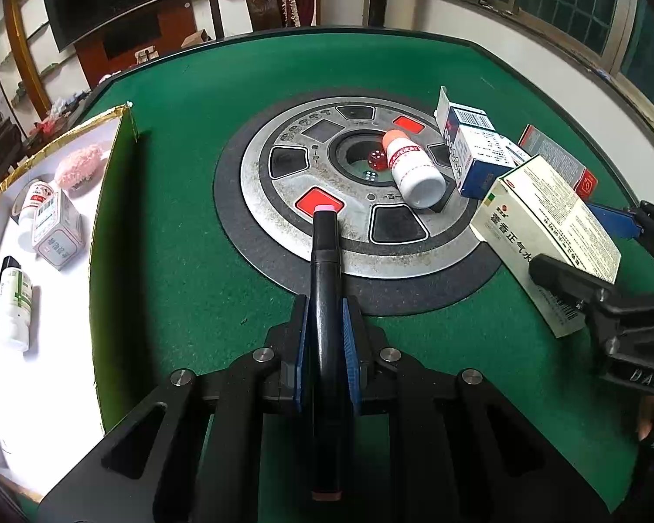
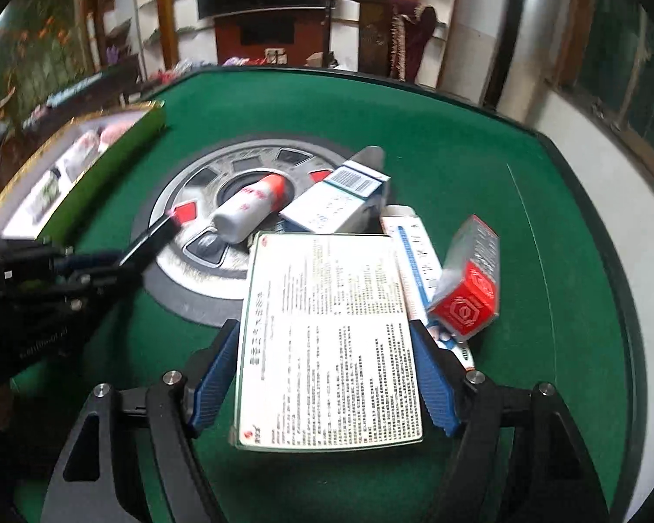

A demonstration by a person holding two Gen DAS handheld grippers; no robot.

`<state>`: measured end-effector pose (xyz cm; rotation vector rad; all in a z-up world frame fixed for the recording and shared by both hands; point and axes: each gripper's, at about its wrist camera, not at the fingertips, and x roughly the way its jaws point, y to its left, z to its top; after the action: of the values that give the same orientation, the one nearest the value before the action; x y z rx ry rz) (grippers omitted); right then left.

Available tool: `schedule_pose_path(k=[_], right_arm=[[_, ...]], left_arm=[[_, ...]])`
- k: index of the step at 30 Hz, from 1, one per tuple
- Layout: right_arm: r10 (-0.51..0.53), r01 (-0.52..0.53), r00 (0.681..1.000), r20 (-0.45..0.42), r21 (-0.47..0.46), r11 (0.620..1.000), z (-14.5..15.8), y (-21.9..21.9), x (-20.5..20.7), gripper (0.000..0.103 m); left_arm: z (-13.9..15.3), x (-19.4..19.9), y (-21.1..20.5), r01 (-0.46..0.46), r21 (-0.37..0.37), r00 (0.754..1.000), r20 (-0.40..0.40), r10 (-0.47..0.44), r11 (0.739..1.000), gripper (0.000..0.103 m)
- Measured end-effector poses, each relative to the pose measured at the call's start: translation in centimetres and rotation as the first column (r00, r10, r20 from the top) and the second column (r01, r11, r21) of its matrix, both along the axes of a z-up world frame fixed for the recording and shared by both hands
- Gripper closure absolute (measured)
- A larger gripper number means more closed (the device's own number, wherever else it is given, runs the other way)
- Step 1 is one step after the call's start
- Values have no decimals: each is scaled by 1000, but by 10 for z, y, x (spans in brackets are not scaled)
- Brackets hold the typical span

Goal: Organize objects
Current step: 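Lift the marker with the left tool while the right tool grasps the printed leaflet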

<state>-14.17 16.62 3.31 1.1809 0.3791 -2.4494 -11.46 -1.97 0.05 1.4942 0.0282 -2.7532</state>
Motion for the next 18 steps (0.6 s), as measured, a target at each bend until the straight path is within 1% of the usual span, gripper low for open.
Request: schedule_pose_path(k=[1, 3, 4, 7, 11, 14, 17, 18], right_arm=[[-3, 3, 1000, -5, 15, 1000, 0, -2, 0, 28], [-11, 11, 1000, -16, -6, 1000, 1, -1, -1, 28], [-5, 5, 1000, -8, 1, 1000, -1, -2, -2, 28], [-11, 11, 1000, 10, 68, 998, -16, -8, 0, 29], [-36, 37, 999, -11, 41, 998, -12, -2, 5, 30], [-49, 49, 999, -7, -1, 999, -9, 2, 7, 30], [-52, 52, 999, -13, -14, 999, -6, 2, 12, 30], [-56, 56, 998, -11, -15, 998, -7, 3, 13, 30]], left_arm=[[0, 1, 0, -2, 2, 1000, 0, 2, 1000, 89], [1, 0, 0, 2, -2, 1000, -2, -2, 1000, 89], [1, 0, 1, 5, -10, 1000, -4, -5, 1000, 89], [1, -1, 4, 12, -40, 1000, -10, -12, 999, 88], [1, -1, 5, 9, -61, 1000, -17, -10, 998, 88], [1, -1, 6, -1, -75, 1000, -27, -1, 997, 88], [1, 0, 10, 10, -109, 999, -43, -14, 994, 88], [1, 0, 9, 9, -98, 999, -44, -13, 995, 89]])
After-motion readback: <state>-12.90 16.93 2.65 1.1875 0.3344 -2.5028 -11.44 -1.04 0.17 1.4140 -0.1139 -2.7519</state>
